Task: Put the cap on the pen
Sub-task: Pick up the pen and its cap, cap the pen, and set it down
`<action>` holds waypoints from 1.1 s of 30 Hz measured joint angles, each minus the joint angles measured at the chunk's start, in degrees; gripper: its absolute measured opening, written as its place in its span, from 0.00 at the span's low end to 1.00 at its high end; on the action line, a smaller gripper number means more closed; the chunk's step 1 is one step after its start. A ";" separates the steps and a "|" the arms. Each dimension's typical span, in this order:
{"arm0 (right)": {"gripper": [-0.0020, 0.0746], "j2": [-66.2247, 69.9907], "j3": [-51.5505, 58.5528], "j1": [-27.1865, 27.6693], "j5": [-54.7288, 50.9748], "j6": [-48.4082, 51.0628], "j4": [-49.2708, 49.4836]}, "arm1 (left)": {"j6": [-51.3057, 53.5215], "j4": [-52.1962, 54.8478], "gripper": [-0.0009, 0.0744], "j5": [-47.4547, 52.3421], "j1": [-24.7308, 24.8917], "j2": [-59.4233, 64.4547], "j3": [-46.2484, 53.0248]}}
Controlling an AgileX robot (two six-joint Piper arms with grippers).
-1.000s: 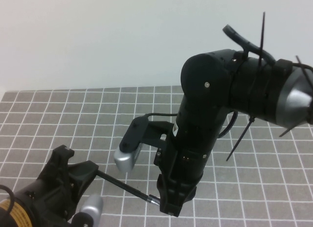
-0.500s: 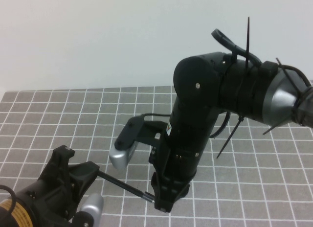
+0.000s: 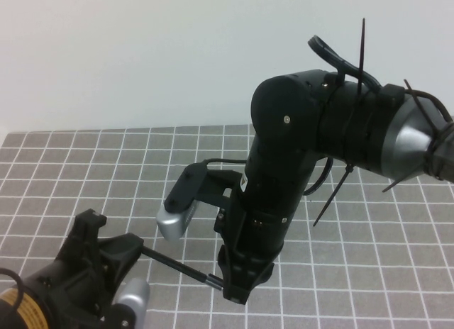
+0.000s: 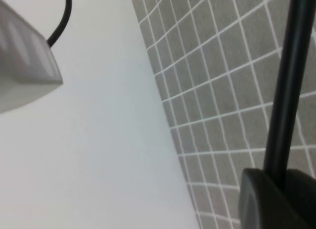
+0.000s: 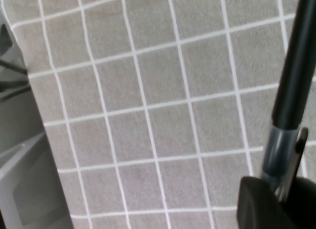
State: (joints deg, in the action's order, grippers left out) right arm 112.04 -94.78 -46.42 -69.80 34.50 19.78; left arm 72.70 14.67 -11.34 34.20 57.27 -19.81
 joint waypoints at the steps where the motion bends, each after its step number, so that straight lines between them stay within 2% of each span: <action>1: 0.15 0.00 0.00 0.00 -0.32 0.00 0.00 | 0.00 0.00 0.01 0.00 0.70 0.11 0.00; 6: 0.14 0.09 0.35 0.10 -0.33 0.00 -2.14 | 0.00 -1.15 0.01 0.00 4.59 1.88 0.00; 14: 0.14 0.20 0.35 0.10 -0.41 0.00 -2.88 | 0.00 -3.34 0.01 -4.39 4.48 3.06 0.00; 18: 0.14 0.20 0.35 0.10 -0.28 -0.25 -2.26 | -4.09 -6.97 0.03 -7.33 4.48 3.06 0.00; 22: 0.14 0.08 -0.14 -0.28 -0.03 -0.34 0.53 | -6.51 -7.00 0.15 -7.45 4.48 3.06 0.00; 29: 0.14 0.08 -0.14 -0.18 -0.03 -2.26 -2.84 | -9.50 -9.67 0.48 -8.24 4.48 3.06 0.00; 33: 0.14 0.08 -0.14 -0.18 -0.03 -6.31 -7.59 | -9.50 -16.34 0.47 -11.62 4.48 2.83 0.00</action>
State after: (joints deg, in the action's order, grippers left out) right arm 112.12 -94.91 -46.60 -69.83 28.18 12.19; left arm 63.19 -1.67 -22.96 38.68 60.10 -19.81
